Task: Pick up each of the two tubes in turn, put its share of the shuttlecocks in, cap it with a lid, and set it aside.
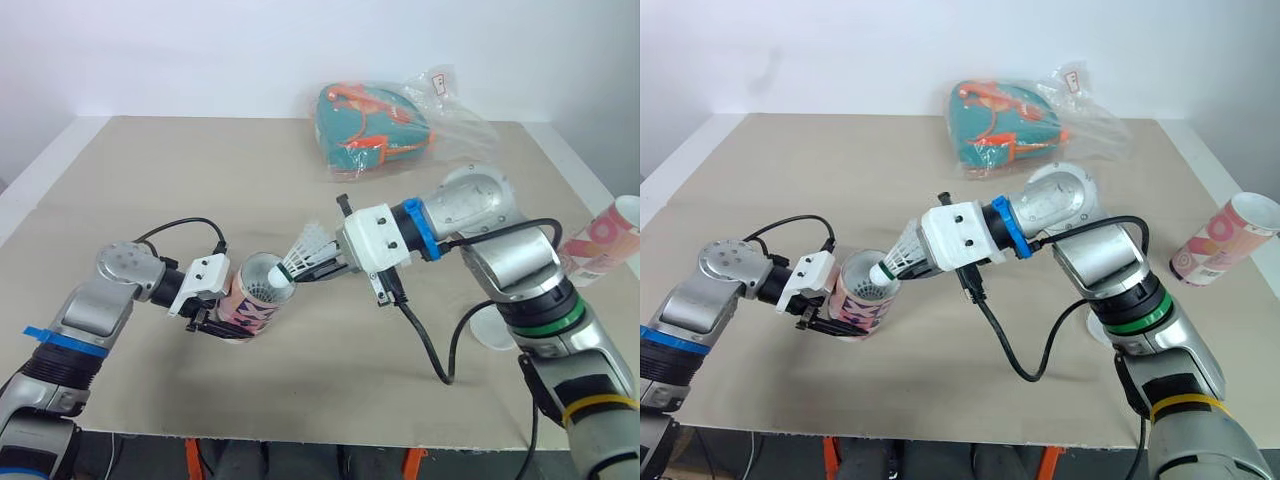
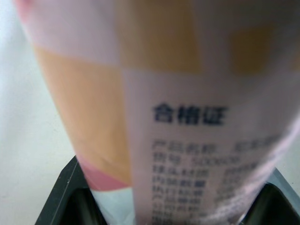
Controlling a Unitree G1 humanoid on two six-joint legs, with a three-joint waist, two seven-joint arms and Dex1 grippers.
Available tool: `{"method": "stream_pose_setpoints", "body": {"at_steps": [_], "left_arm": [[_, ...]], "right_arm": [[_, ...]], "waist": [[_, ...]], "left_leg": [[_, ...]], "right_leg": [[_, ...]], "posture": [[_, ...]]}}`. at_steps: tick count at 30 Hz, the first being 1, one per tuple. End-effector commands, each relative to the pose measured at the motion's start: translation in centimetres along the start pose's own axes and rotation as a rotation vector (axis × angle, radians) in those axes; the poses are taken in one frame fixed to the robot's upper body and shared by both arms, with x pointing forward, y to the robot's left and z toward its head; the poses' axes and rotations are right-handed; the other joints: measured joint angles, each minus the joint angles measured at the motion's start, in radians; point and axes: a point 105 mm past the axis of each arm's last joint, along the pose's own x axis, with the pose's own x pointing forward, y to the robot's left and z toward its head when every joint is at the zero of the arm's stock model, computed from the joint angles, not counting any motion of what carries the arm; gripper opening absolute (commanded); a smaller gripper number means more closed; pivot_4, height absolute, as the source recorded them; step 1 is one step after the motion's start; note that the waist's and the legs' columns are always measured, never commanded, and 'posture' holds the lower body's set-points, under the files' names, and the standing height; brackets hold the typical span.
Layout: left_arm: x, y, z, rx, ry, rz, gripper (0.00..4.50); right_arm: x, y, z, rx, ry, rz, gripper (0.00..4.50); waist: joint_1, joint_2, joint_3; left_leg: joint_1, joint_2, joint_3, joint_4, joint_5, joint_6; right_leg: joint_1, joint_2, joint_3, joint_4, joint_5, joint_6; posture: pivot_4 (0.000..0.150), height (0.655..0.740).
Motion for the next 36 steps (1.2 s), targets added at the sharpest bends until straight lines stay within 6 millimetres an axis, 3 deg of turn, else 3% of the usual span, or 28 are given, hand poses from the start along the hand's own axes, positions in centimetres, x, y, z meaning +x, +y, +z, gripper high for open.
{"method": "stream_pose_setpoints", "body": {"at_steps": [1, 3, 9, 16, 21, 24, 25, 30, 36], "left_arm": [[0.9, -0.8, -0.9, -0.033, 0.02, -0.044, 2.57], [0.9, -0.8, -0.9, -0.032, 0.019, -0.044, 2.57], [0.9, -0.8, -0.9, -0.03, 0.017, -0.041, 2.57], [1.0, -0.9, -1.0, -0.03, 0.018, -0.044, 2.57], [1.0, -0.9, -1.0, -0.03, 0.018, -0.045, 2.57], [1.0, -0.9, -1.0, -0.03, 0.019, -0.046, 2.57], [1.0, -0.9, -1.0, -0.03, 0.019, -0.047, 2.57], [1.1, -0.8, -1.0, -0.025, 0.017, -0.046, 2.57], [1.2, -0.7, -1.0, -0.019, 0.014, -0.047, 2.57]], "right_arm": [[0.1, -1.0, 0.8, -0.068, 0.006, 0.007, 0.36], [0.2, -1.3, 1.2, -0.067, -0.011, 0.016, 1.04], [-0.6, -2.0, 3.4, -0.105, -0.091, 0.019, 3.72], [-3.8, -3.0, 3.6, -0.039, -0.137, -0.038, 3.72], [-4.4, -3.7, 3.2, 0.086, -0.181, -0.124, 3.72], [-4.0, -3.8, 0.9, 0.129, -0.077, -0.159, 2.97], [-3.9, -3.8, 0.5, 0.137, -0.059, -0.16, 2.34], [-3.6, -3.8, 1.1, 0.143, -0.104, -0.124, 0.25], [-3.1, -3.2, 2.7, 0.133, -0.168, -0.017, 0.09]], "waist": [[0.0, 0.0, 0.0], [0.0, 0.0, 0.0], [0.001, 0.0, 0.0], [0.002, 0.0, 0.0], [0.002, 0.0, 0.0], [0.002, 0.0, 0.0], [0.002, 0.0, 0.0], [0.002, 0.0, 0.0], [0.003, 0.0, 0.0]], "left_leg": [[0.0, 0.0, 0.0, 0.0, 0.0, 0.0], [0.0, 0.0, 0.0, 0.0, 0.0, 0.0], [0.0, 0.0, 0.0, 0.0, 0.0, 0.0], [0.0, 0.0, -0.001, 0.0, 0.0, 0.0], [0.0, 0.0, 0.0, 0.0, 0.0, 0.0], [0.0, 0.0, -0.001, -0.001, 0.0, 0.0], [0.0, 0.0, 0.0, 0.0, 0.0, 0.0], [0.0, 0.0, 0.0, -0.001, 0.0, 0.0], [0.0, 0.0, 0.0, -0.001, 0.0, 0.0]], "right_leg": [[0.0, 0.0, 0.0, 0.0, 0.0, 0.0], [0.0, 0.0, 0.0, 0.0, 0.0, 0.0], [0.0, 0.0, 0.0, 0.0, 0.0, 0.0], [0.0, 0.0, -0.001, 0.0, 0.0, 0.0], [0.0, 0.0, 0.0, 0.0, 0.0, 0.0], [0.0, 0.0, -0.001, 0.0, 0.0, -0.001], [0.0, 0.0, 0.0, 0.0, 0.0, -0.001], [-0.001, 0.0, 0.0, 0.0, 0.0, -0.001], [0.0, 0.0, 0.0, 0.0, 0.0, -0.001]], "posture": [[0.15, 0.74], [0.15, 0.74], [0.15, 0.74], [0.15, 0.74], [0.15, 0.74], [0.15, 0.74], [0.15, 0.74], [0.15, 0.74], [0.15, 0.74]]}}
